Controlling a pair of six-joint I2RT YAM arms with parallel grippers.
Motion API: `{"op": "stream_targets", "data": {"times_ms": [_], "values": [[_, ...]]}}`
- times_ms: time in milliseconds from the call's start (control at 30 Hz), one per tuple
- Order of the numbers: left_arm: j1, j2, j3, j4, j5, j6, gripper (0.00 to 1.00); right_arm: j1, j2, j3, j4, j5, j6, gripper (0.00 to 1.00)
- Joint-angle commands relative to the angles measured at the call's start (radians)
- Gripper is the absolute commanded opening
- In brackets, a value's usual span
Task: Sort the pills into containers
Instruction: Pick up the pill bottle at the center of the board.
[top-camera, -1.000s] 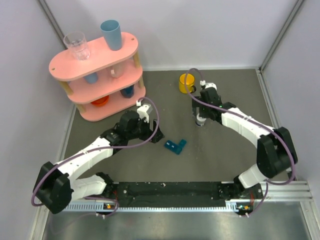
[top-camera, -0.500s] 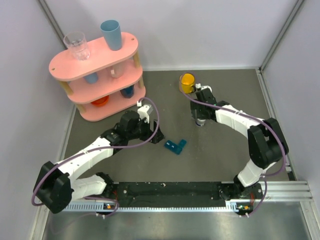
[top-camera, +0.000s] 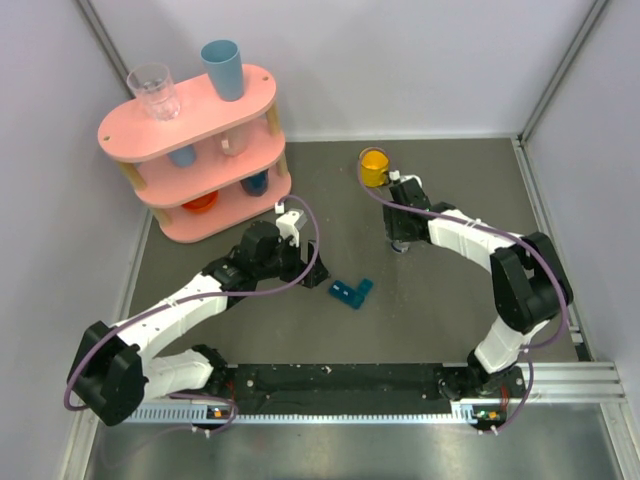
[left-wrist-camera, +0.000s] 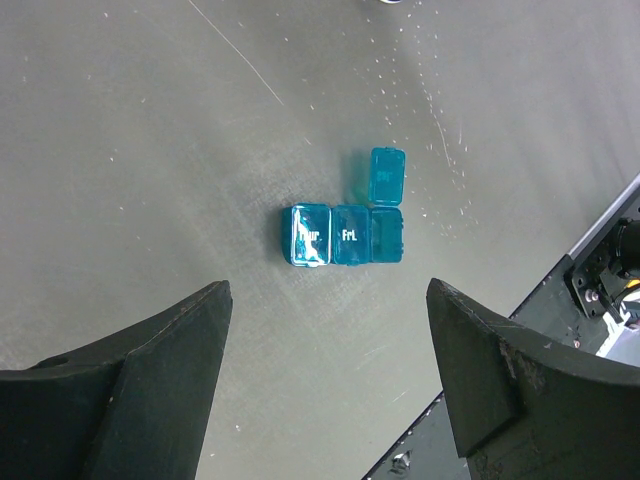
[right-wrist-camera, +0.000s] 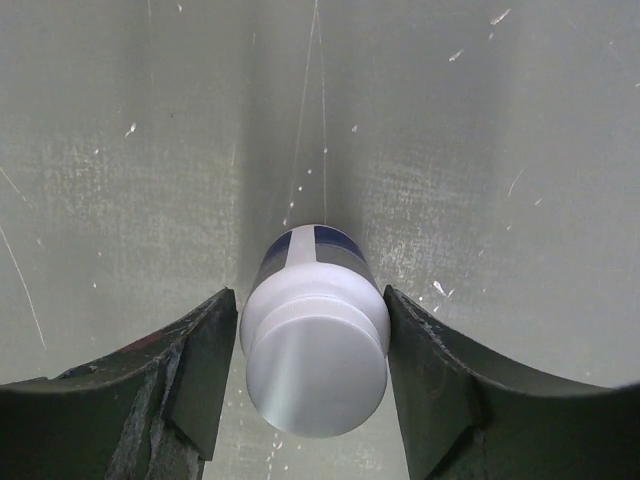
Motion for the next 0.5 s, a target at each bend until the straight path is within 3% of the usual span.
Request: {"op": "stream_targets", "data": {"times_ms": [0,100,200,300,333,467], "values": [[0.003,-0.005,-0.004,0.033,0.01,0.009,0.84,-0.007,0.004,0.049,0.004,0.012,-0.015,0.59],[0.003,-0.007,0.001,0.027,0.009,0.009,0.84,-0.005,0.002,0.048,-0.002,0.01,-0.019,0.56],[0.003,-0.014,0.002,0.016,0.009,0.01,0.84,-0.005,-0.009,0.046,-0.009,0.009,-0.022,0.45],[0.003,-0.031,0.011,-0.008,0.013,0.01,0.83,-0.005,-0.039,0.051,-0.028,-0.003,-0.024,0.07],[0.003,-0.039,0.015,-0.015,0.017,0.01,0.83,-0.005,-0.053,0.054,-0.038,-0.007,-0.022,0.0],[0.003,-0.135,0.027,-0.042,0.036,0.013,0.83,-0.005,-0.166,0.054,-0.097,-0.057,-0.019,0.0]]}}
